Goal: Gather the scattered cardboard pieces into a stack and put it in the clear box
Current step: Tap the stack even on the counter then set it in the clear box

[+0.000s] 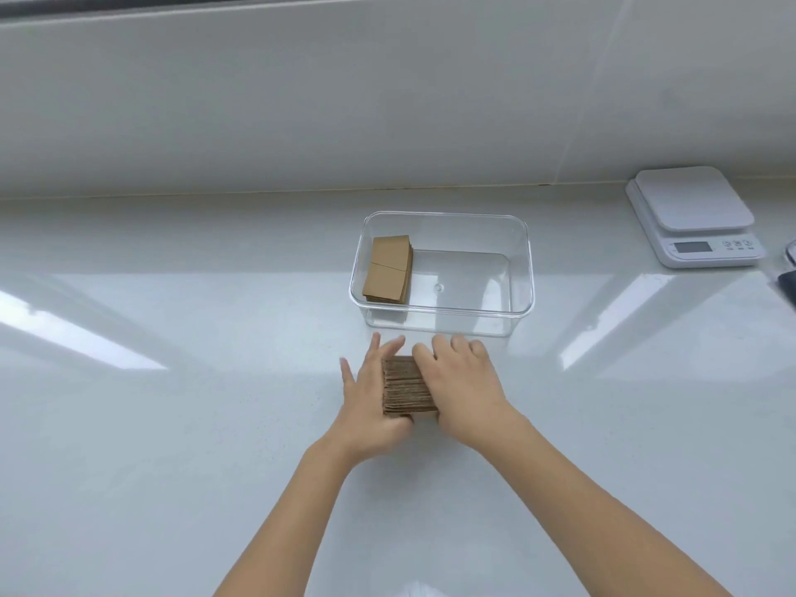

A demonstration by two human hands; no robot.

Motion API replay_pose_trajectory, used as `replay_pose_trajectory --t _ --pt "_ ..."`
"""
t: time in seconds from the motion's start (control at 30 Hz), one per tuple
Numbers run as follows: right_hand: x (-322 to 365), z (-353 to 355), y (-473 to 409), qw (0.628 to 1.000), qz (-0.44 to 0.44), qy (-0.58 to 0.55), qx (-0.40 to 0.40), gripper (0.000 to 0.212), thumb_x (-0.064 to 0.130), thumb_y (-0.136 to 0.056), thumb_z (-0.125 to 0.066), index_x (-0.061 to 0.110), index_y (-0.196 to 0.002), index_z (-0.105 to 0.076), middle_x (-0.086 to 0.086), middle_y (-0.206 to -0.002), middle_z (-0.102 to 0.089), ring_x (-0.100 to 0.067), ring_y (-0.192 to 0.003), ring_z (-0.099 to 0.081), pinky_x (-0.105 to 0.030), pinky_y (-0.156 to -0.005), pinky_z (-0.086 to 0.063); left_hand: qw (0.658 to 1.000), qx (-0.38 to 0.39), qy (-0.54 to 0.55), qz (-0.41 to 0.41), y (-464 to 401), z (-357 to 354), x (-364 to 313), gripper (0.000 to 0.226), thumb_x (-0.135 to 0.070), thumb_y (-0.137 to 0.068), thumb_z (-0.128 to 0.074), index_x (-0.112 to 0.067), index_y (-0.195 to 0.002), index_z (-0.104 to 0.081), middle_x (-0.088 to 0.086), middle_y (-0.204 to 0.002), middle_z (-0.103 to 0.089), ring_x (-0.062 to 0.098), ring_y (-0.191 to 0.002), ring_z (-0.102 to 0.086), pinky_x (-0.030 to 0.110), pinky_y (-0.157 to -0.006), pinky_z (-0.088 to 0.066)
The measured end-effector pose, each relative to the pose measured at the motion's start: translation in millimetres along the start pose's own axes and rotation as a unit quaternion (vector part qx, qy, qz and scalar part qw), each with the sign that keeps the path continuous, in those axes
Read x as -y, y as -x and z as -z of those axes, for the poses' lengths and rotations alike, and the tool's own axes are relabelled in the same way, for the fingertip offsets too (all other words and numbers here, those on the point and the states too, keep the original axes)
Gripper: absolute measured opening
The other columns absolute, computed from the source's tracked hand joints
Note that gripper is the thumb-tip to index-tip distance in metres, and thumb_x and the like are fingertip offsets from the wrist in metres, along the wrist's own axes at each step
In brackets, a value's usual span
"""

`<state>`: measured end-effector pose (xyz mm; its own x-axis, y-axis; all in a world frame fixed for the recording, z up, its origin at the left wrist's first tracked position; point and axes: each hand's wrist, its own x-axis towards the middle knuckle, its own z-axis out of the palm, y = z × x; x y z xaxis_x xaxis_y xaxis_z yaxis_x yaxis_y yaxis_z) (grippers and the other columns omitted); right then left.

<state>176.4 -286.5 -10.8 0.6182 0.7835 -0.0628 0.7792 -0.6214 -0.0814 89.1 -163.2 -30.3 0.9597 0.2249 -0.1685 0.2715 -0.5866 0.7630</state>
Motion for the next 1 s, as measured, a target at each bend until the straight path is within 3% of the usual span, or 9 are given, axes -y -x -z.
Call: replay_pose_trajectory --t 0.17,0.37,0.5,0.53,0.6,0.67,0.77,0.87,1.0 --pt "1 -16 -4 0.997 -0.006 -0.012 0.074 0.064 0.033 -0.067 -0.074 0.015 -0.118 -0.042 -0.004 -0.115 -0.051 -0.029 -0.105 -0.049 -0.040 -0.084 -0.035 0.984 0.026 -0.167 0.053 -9 -25 22 0.082 -0.035 -0.072 -0.055 -0.036 -0.145 -0.018 -0.016 -0.156 -0.014 0.012 -0.142 0.024 0.060 -0.102 0.027" --pt "-2 -12 -7 0.997 -0.008 -0.028 0.066 0.055 0.031 -0.068 -0.071 0.020 -0.114 -0.042 0.001 -0.111 -0.053 -0.027 -0.101 -0.051 -0.037 -0.081 -0.032 0.988 0.013 -0.143 0.051 -7 -23 23 0.082 -0.035 -0.068 -0.054 -0.033 -0.143 -0.023 -0.012 -0.155 -0.018 0.017 -0.143 0.022 0.057 -0.104 0.027" --pt "-10 13 -9 0.983 -0.049 -0.152 0.089 0.054 0.039 -0.059 -0.076 0.025 -0.102 -0.046 0.004 -0.101 -0.060 -0.026 -0.093 -0.057 -0.034 -0.075 -0.038 0.998 0.012 -0.050 0.040 -9 -1 6 0.080 -0.031 -0.060 -0.058 -0.016 -0.132 -0.027 -0.009 -0.147 -0.021 0.007 -0.142 0.017 0.045 -0.108 0.028" --pt "-12 24 -9 0.970 -0.074 -0.212 0.096 0.055 0.039 -0.055 -0.078 0.026 -0.099 -0.048 0.006 -0.097 -0.062 -0.024 -0.091 -0.058 -0.032 -0.073 -0.043 0.999 0.028 0.010 0.045 -10 9 -2 0.077 -0.029 -0.058 -0.059 -0.020 -0.128 -0.031 -0.016 -0.141 -0.026 0.005 -0.142 0.006 0.046 -0.112 0.020" --pt "-17 48 -7 0.927 -0.113 -0.339 0.110 0.058 0.036 -0.049 -0.083 0.027 -0.096 -0.051 0.007 -0.092 -0.064 -0.019 -0.088 -0.061 -0.032 -0.072 -0.051 0.981 0.075 0.169 0.060 -10 33 -23 0.064 -0.027 -0.058 -0.066 -0.027 -0.117 -0.040 -0.016 -0.120 -0.046 0.011 -0.131 -0.036 0.050 -0.114 -0.020" --pt "-22 67 -4 0.874 -0.122 -0.454 0.122 0.060 0.031 -0.046 -0.086 0.027 -0.096 -0.054 0.005 -0.093 -0.067 -0.019 -0.087 -0.066 -0.039 -0.076 -0.056 0.950 0.086 0.298 0.046 -9 50 -40 0.056 -0.025 -0.061 -0.072 -0.021 -0.111 -0.048 -0.007 -0.102 -0.061 0.012 -0.101 -0.060 0.034 -0.089 -0.048" --pt "-21 79 2 0.801 -0.129 -0.568 0.140 0.059 0.026 -0.049 -0.085 0.028 -0.102 -0.058 0.005 -0.093 -0.070 -0.018 -0.085 -0.070 -0.041 -0.079 -0.056 0.933 0.005 0.358 0.031 -10 54 -59 0.061 -0.032 -0.055 -0.075 -0.010 -0.108 -0.054 -0.007 -0.090 -0.067 0.006 -0.082 -0.066 0.020 -0.068 -0.049" --pt "-16 80 6 0.754 -0.144 -0.621 0.155 0.063 0.032 -0.056 -0.082 0.027 -0.112 -0.054 0.005 -0.100 -0.068 -0.012 -0.086 -0.069 -0.036 -0.079 -0.056 0.922 -0.051 0.382 0.047 -13 52 -65 0.070 -0.039 -0.049 -0.075 -0.004 -0.107 -0.058 0.004 -0.090 -0.070 0.015 -0.079 -0.067 0.025 -0.067 -0.050" --pt "-22 77 13 0.715 -0.129 -0.667 0.165 0.064 0.034 -0.059 -0.079 0.021 -0.118 -0.056 0.000 -0.110 -0.061 -0.013 -0.096 -0.064 -0.032 -0.083 -0.055 0.910 -0.034 0.408 0.056 -15 59 -63 0.059 -0.035 -0.052 -0.075 -0.003 -0.100 -0.063 0.003 -0.081 -0.071 0.018 -0.075 -0.067 0.026 -0.066 -0.051"
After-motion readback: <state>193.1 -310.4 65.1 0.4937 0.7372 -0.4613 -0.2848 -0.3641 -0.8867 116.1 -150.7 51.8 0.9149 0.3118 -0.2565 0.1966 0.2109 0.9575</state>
